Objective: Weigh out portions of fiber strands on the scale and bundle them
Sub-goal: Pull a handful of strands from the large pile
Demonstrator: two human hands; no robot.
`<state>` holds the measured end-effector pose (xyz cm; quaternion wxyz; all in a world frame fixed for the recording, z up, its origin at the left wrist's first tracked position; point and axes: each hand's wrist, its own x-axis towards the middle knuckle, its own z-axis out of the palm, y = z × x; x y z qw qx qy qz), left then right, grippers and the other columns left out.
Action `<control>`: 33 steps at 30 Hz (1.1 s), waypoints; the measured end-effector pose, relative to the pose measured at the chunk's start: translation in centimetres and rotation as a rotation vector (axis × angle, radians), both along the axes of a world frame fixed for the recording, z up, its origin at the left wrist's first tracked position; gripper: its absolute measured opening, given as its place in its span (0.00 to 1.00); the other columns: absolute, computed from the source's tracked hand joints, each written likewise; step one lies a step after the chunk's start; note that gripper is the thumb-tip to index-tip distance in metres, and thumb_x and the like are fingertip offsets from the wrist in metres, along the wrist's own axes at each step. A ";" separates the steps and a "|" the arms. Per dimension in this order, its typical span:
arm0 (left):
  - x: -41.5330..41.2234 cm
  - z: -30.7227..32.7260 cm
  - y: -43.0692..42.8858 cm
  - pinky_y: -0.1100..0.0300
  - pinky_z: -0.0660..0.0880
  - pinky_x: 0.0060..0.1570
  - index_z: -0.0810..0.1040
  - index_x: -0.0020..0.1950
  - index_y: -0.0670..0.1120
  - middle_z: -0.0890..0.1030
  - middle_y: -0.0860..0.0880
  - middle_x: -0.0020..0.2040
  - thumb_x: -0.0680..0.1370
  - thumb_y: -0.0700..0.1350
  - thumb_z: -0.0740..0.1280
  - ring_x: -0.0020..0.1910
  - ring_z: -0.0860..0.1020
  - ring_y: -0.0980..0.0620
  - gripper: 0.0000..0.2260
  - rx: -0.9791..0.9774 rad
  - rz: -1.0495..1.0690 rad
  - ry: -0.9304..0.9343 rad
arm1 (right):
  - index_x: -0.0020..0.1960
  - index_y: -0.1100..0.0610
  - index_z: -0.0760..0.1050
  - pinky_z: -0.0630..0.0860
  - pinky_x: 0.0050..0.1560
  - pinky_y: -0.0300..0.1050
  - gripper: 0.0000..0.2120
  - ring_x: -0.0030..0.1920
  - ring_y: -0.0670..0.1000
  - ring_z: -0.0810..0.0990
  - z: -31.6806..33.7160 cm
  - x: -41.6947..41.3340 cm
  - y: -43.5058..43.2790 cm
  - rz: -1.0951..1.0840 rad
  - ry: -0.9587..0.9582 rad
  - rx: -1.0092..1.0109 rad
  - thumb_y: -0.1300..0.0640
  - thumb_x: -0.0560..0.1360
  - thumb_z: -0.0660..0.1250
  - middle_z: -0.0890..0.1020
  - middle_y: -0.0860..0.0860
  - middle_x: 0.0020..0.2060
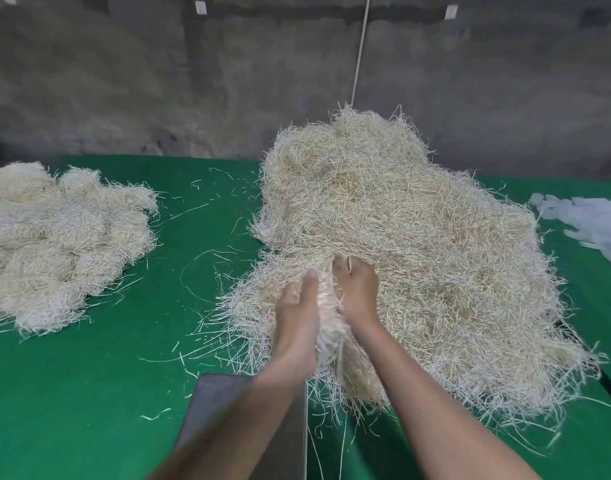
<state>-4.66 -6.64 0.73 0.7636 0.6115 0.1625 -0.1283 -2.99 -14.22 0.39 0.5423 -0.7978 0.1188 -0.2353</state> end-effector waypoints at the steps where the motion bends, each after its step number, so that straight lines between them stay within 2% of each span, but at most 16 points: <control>1: -0.1 -0.1 0.0 0.49 0.79 0.49 0.66 0.70 0.47 0.79 0.40 0.56 0.74 0.64 0.61 0.53 0.80 0.44 0.30 -0.011 -0.026 0.041 | 0.30 0.55 0.63 0.60 0.28 0.34 0.20 0.26 0.43 0.63 0.2 0.1 -0.5 -0.011 -0.042 0.052 0.56 0.81 0.57 0.67 0.47 0.26; 4: 2.3 -0.1 1.3 0.63 0.77 0.36 0.72 0.65 0.36 0.79 0.46 0.39 0.82 0.46 0.59 0.37 0.79 0.51 0.17 0.048 0.050 -0.058 | 0.30 0.51 0.65 0.61 0.25 0.35 0.18 0.23 0.41 0.63 -1.2 -2.0 2.9 0.027 -0.130 -0.145 0.50 0.78 0.54 0.67 0.44 0.25; 8: 0.2 0.2 0.3 0.56 0.77 0.43 0.73 0.65 0.45 0.79 0.53 0.46 0.80 0.51 0.61 0.45 0.80 0.50 0.16 0.062 -0.012 -0.066 | 0.36 0.62 0.77 0.66 0.30 0.40 0.12 0.26 0.48 0.68 -1.2 -1.0 -0.7 0.036 -0.066 -0.113 0.63 0.77 0.62 0.72 0.47 0.26; 10: 0.0 0.5 -0.3 0.57 0.75 0.40 0.73 0.62 0.52 0.78 0.53 0.47 0.79 0.52 0.62 0.42 0.78 0.52 0.12 0.022 -0.039 -0.047 | 0.31 0.58 0.74 0.64 0.30 0.44 0.16 0.26 0.48 0.66 -1.5 -1.5 -1.1 -0.037 -0.140 -0.134 0.65 0.77 0.63 0.70 0.48 0.24; 11: 0.7 0.7 -0.1 0.61 0.73 0.34 0.75 0.57 0.49 0.79 0.45 0.42 0.80 0.48 0.63 0.35 0.77 0.52 0.07 -0.030 -0.004 -0.072 | 0.28 0.52 0.69 0.63 0.28 0.45 0.19 0.25 0.48 0.64 -1.8 -2.3 0.4 -0.062 -0.168 -0.157 0.61 0.77 0.61 0.67 0.46 0.23; 14: 1.8 0.5 0.3 0.66 0.68 0.22 0.76 0.45 0.43 0.71 0.46 0.31 0.81 0.40 0.59 0.24 0.70 0.55 0.08 -0.067 0.085 -0.109 | 0.26 0.49 0.61 0.59 0.24 0.46 0.20 0.23 0.47 0.60 -2.4 -3.3 2.9 -0.052 -0.192 -0.190 0.53 0.77 0.56 0.63 0.45 0.21; 17: 0.1 -0.4 -0.4 0.60 0.77 0.42 0.73 0.62 0.50 0.80 0.51 0.52 0.81 0.52 0.57 0.40 0.78 0.58 0.13 0.250 -0.126 -0.030 | 0.28 0.49 0.67 0.73 0.31 0.48 0.21 0.28 0.49 0.73 -2.0 -1.9 -1.3 -0.018 -0.039 -0.060 0.62 0.79 0.60 0.76 0.47 0.28; 18: -0.1 -0.7 -0.2 0.54 0.74 0.54 0.69 0.68 0.50 0.76 0.51 0.61 0.79 0.56 0.57 0.52 0.77 0.52 0.19 0.270 -0.136 -0.013 | 0.30 0.51 0.69 0.76 0.41 0.51 0.19 0.34 0.51 0.77 -1.8 -1.9 -2.4 0.027 0.016 -0.004 0.64 0.77 0.62 0.80 0.51 0.34; 20: 0.8 -0.3 0.7 0.55 0.65 0.63 0.70 0.65 0.46 0.73 0.53 0.61 0.76 0.61 0.58 0.63 0.72 0.51 0.25 0.191 -0.107 -0.120 | 0.34 0.56 0.68 0.73 0.54 0.58 0.13 0.41 0.53 0.77 -1.2 -1.7 -3.5 0.117 0.071 0.113 0.61 0.77 0.64 0.79 0.56 0.39; 22: 1.4 0.3 1.3 0.71 0.62 0.56 0.76 0.54 0.46 0.74 0.61 0.48 0.76 0.61 0.58 0.50 0.73 0.67 0.20 0.168 -0.116 -0.292 | 0.45 0.57 0.71 0.69 0.63 0.56 0.10 0.53 0.51 0.76 -0.2 -1.8 -3.8 0.202 0.109 0.273 0.50 0.77 0.63 0.77 0.54 0.49; 23: 1.5 0.4 1.4 0.78 0.65 0.48 0.76 0.48 0.49 0.73 0.61 0.38 0.76 0.60 0.58 0.37 0.71 0.72 0.16 0.215 -0.141 -0.378 | 0.56 0.55 0.71 0.65 0.67 0.52 0.18 0.60 0.50 0.72 0.1 -1.8 -3.8 0.267 0.130 0.354 0.42 0.76 0.59 0.75 0.51 0.57; 25: 1.5 0.3 0.9 0.78 0.65 0.27 0.76 0.47 0.49 0.69 0.57 0.30 0.78 0.56 0.59 0.23 0.67 0.67 0.13 0.326 -0.142 -0.526 | 0.65 0.37 0.65 0.64 0.62 0.38 0.27 0.62 0.37 0.68 0.4 -2.4 -2.5 0.455 0.158 0.330 0.27 0.70 0.51 0.69 0.33 0.61; 27: 1.5 0.8 0.3 0.74 0.69 0.29 0.75 0.48 0.48 0.75 0.53 0.37 0.78 0.56 0.59 0.31 0.75 0.66 0.13 0.293 -0.032 -0.545 | 0.57 0.32 0.68 0.69 0.54 0.27 0.24 0.55 0.30 0.71 0.0 -3.0 -0.2 0.440 0.160 0.129 0.24 0.68 0.49 0.71 0.26 0.54; 29: 1.3 0.6 -0.1 0.64 0.75 0.48 0.71 0.58 0.43 0.76 0.45 0.54 0.73 0.66 0.57 0.55 0.77 0.54 0.28 0.160 0.045 -0.421 | 0.52 0.37 0.71 0.68 0.48 0.23 0.19 0.52 0.32 0.75 -0.1 -2.4 0.9 0.207 0.087 0.140 0.29 0.72 0.51 0.75 0.33 0.51; 31: -0.4 0.0 -0.5 0.49 0.71 0.62 0.59 0.73 0.48 0.66 0.42 0.70 0.63 0.77 0.56 0.66 0.70 0.45 0.46 0.090 -0.061 -0.256 | 0.67 0.47 0.67 0.66 0.60 0.32 0.25 0.63 0.40 0.72 -0.1 -0.9 0.4 0.011 0.066 0.286 0.36 0.77 0.50 0.72 0.46 0.64; 33: -2.3 -0.5 -1.1 0.43 0.72 0.60 0.53 0.76 0.55 0.63 0.45 0.74 0.57 0.79 0.57 0.67 0.69 0.43 0.52 0.122 -0.135 -0.074 | 0.74 0.57 0.59 0.64 0.66 0.45 0.31 0.68 0.51 0.68 -0.3 0.0 0.2 -0.051 0.105 0.320 0.37 0.79 0.49 0.67 0.51 0.69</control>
